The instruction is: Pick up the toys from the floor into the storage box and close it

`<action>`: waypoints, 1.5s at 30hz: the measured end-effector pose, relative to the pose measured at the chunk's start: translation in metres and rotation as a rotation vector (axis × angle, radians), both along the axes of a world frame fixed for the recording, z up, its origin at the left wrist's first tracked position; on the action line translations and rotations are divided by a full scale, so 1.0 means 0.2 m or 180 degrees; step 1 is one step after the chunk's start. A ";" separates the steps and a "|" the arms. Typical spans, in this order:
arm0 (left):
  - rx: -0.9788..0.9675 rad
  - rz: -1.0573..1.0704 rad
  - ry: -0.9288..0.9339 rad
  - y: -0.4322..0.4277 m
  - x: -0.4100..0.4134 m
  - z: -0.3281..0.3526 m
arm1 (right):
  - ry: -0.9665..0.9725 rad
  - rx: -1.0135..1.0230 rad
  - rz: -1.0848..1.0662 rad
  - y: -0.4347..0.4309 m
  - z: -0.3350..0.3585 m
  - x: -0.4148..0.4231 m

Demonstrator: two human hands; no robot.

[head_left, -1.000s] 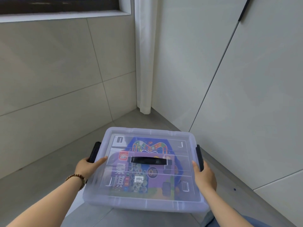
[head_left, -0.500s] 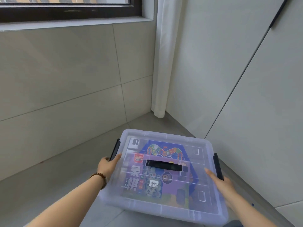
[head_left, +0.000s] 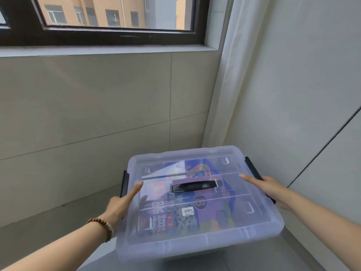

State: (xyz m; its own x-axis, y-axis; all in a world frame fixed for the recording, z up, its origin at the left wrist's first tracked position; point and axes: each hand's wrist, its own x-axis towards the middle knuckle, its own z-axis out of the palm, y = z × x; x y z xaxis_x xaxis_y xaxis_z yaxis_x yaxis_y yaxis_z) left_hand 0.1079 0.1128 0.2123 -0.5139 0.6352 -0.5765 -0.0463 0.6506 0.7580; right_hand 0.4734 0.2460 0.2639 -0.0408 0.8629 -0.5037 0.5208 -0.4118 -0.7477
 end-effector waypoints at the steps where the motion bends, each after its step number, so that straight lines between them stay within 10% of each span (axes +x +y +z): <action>1: 0.0071 0.0079 -0.0061 0.04 -0.02 0.00 | -0.0038 0.0043 0.0043 0.08 0.00 -0.04; 17: -0.0036 0.0931 -0.0377 0.63 -0.03 -0.30 | 0.0066 0.0282 0.0313 1.01 -0.31 -0.34; 23: 0.0069 0.0846 -0.0165 0.74 -0.04 -0.39 | -0.0015 0.0553 0.0333 1.04 -0.45 -0.33; 32: 0.0308 0.1114 -0.0106 0.76 0.01 -0.42 | -0.2047 0.2536 0.1842 0.41 -0.75 -0.45; 45: 0.0385 0.0894 -0.0233 0.87 0.11 -0.36 | -0.2016 0.2353 0.1713 0.63 -0.75 -0.38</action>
